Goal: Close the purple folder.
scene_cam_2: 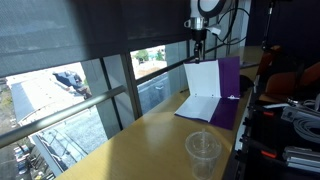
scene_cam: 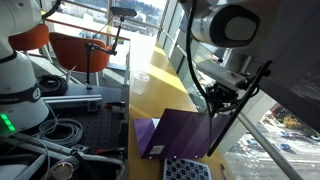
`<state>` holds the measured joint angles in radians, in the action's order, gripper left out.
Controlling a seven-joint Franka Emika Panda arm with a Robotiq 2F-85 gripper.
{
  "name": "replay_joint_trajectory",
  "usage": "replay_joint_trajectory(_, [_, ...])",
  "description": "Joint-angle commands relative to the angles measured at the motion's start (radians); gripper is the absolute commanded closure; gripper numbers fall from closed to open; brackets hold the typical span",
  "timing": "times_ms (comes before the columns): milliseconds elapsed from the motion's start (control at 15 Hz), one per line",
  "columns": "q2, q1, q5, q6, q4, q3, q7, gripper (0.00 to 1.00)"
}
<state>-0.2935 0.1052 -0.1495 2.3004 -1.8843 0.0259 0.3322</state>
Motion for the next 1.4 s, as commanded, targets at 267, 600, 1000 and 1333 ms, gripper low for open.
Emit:
replay_joint_trajectory(267, [0.011,-0.044,-0.069,0.087,-0.083,0.007,-0.046,1.0])
replay_joint_trajectory(600, [0.013,-0.063,-0.073,0.128,-0.119,0.002,-0.077,0.7])
replay_joint_trajectory(1000, [0.032,-0.071,-0.024,0.113,-0.115,-0.015,-0.114,0.34])
replay_joint_trajectory(1333, [0.075,-0.048,0.1,0.075,-0.132,-0.04,-0.099,0.01])
